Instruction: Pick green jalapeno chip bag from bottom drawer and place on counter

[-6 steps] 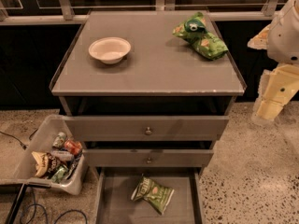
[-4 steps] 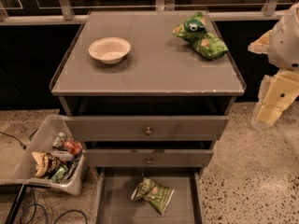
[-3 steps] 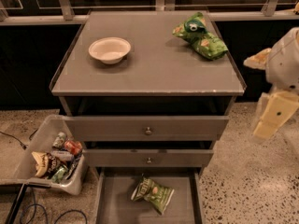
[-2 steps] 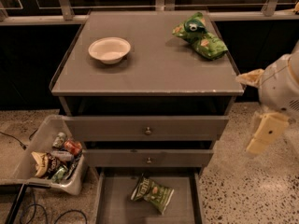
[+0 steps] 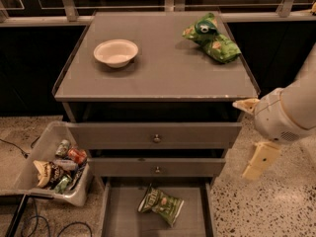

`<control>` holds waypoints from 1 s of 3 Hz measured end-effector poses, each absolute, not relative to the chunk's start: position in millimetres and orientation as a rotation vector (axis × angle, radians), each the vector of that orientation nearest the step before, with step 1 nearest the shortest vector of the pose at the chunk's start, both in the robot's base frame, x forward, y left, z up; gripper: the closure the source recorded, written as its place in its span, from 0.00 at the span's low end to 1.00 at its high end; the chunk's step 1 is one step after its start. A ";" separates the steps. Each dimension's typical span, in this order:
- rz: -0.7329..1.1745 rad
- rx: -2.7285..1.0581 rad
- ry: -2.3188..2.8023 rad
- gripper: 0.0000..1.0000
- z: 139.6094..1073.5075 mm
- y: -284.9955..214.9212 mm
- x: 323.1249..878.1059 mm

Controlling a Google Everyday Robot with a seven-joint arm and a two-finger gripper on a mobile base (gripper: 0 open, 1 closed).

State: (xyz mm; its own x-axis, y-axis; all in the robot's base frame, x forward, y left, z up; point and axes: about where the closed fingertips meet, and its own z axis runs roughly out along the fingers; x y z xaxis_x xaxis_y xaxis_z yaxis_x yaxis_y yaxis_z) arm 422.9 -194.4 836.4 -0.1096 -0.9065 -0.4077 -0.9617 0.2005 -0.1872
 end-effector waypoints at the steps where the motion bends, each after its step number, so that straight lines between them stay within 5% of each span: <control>1: 0.205 -1.740 2.035 0.00 814.8 -182.6 427.1; 3: 0.289 -1.666 1.977 0.00 698.1 -161.0 454.3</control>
Offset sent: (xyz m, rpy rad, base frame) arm 0.0579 0.0503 -0.1674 0.1386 -0.0727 -0.0015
